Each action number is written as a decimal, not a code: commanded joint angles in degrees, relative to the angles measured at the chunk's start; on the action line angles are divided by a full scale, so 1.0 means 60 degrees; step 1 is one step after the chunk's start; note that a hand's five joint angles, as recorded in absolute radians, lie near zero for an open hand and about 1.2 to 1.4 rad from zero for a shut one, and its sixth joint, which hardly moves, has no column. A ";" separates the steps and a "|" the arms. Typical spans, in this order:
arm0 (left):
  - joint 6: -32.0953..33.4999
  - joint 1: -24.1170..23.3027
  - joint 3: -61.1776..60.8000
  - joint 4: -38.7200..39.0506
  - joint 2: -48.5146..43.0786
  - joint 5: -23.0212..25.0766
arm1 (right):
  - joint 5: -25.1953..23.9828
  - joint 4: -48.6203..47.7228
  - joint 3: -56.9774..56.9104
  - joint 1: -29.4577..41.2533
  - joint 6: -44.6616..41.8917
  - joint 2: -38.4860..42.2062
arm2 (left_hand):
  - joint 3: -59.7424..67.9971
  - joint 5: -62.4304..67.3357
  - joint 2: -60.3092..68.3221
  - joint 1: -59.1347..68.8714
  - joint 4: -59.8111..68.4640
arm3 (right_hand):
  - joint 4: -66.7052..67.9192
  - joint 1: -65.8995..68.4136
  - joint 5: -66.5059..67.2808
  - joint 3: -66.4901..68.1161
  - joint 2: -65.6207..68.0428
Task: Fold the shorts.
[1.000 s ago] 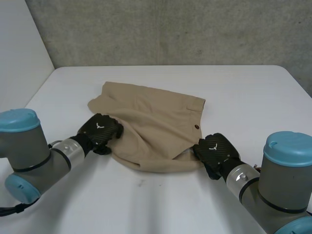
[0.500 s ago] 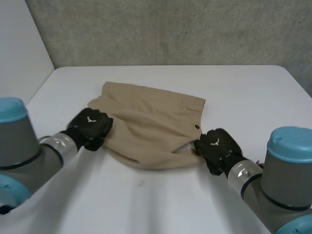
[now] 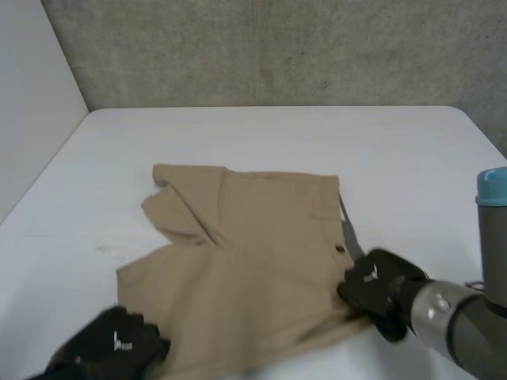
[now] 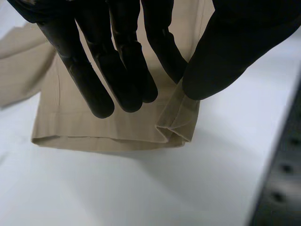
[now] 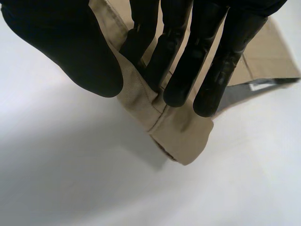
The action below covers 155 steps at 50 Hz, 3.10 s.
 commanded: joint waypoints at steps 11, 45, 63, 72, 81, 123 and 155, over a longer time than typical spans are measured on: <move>0.0586 0.1147 0.1200 0.1198 -0.1100 0.0066 | -0.0778 -0.0340 -0.0802 0.0091 -0.0128 -0.0100 | 0.2003 0.2398 0.1939 0.2646 0.1848 | 0.1951 0.3869 0.2185 0.2048 0.1970; 0.0512 0.0854 0.2712 0.2959 -0.4091 -0.0930 | -0.2505 0.1897 -0.3571 -0.1608 0.3008 0.2670 | 0.2003 0.2398 0.1939 0.2646 0.1848 | -0.6450 -0.4532 -0.6216 -0.6353 -0.6431; 0.0527 0.0971 0.2697 0.3003 -0.4296 -0.0901 | -0.2243 0.2762 -0.3044 -0.1608 0.0917 0.2788 | 0.2003 0.2398 0.1939 0.2646 0.1848 | -0.4815 -0.2897 -0.4580 -0.4717 -0.4796; 0.0615 0.1015 0.2858 0.3062 -0.4618 -0.0915 | -0.2184 0.3349 -0.2956 -0.1696 0.0093 0.2495 | 0.2003 0.2398 0.1939 0.2646 0.1848 | -0.5329 -0.3411 -0.5095 -0.5232 -0.5310; 0.0600 0.1015 0.2873 0.3062 -0.4735 -0.0901 | -0.2066 0.3261 -0.2824 -0.1623 0.0049 0.2407 | 0.2003 0.2398 0.1939 0.2646 0.1848 | 0.0151 0.2069 0.0385 0.0248 0.0170; -0.1289 0.1147 0.6774 1.0137 -0.3446 -0.1927 | 0.0248 -0.9089 -0.5345 -0.0363 0.2876 0.1923 | 0.2003 0.2398 0.1939 0.2646 0.1848 | 0.1951 0.3869 0.2185 0.2048 0.1970; -0.1246 -0.0140 0.1425 0.1955 -0.3493 -0.1370 | 0.0307 -0.1416 -0.1128 -0.0509 0.0742 0.2203 | 0.2003 0.2398 0.1939 0.2646 0.1848 | 0.1951 0.3869 0.2185 0.2048 0.1970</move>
